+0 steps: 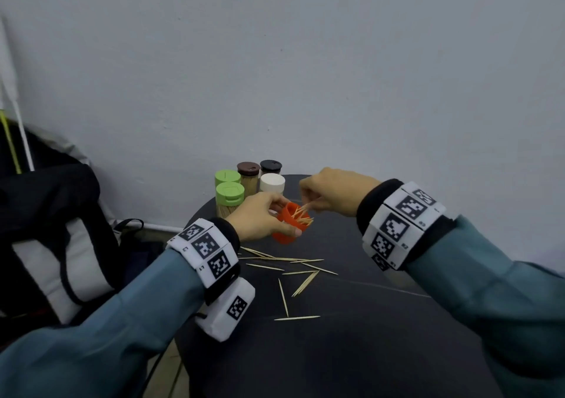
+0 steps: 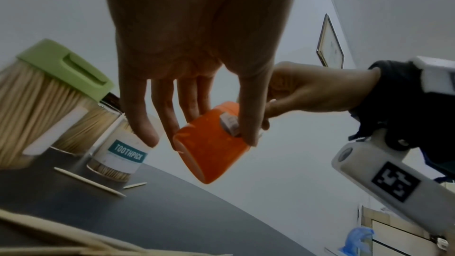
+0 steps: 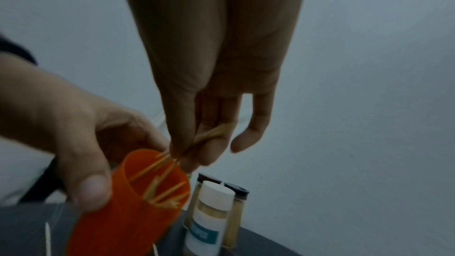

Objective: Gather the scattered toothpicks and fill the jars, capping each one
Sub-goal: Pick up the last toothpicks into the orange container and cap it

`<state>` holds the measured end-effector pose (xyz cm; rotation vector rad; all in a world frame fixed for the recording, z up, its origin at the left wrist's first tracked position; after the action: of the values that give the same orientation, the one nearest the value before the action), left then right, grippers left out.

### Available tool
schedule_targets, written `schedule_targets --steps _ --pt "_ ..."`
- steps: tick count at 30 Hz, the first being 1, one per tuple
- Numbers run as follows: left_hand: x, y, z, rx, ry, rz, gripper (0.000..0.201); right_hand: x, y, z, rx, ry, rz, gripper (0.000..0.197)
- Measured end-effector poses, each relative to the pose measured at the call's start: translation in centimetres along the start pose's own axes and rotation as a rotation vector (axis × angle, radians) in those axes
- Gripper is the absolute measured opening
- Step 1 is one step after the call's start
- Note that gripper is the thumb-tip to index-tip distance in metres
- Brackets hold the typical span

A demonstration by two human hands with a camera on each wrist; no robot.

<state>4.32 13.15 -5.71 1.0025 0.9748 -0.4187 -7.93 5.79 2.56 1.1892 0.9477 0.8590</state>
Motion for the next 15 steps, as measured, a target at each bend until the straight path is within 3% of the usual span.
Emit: schedule_targets --steps 9,13,15 --pt "0.7 0.9 -0.2 0.006 0.039 -0.087 0.061 -0.4 0.0 1.3 -0.142 0.043 0.352 0.018" --pt "0.9 2.1 -0.7 -0.004 0.060 -0.098 0.057 -1.1 -0.3 1.8 -0.295 -0.010 0.383 0.012" --pt "0.9 2.9 -0.9 -0.025 0.069 -0.101 0.055 -1.6 -1.1 2.4 -0.299 -0.072 0.385 0.014"
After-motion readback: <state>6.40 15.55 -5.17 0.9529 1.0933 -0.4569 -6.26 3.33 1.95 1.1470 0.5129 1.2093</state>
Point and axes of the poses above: each hand's wrist, its own z-axis towards the middle knuckle, its own y-axis out of the back of the hand, x = y × z, the point moved 1 cm from there along z, towards the middle knuckle, and after that the axes turned 12 degrees about -x, right-handed, at the moved point
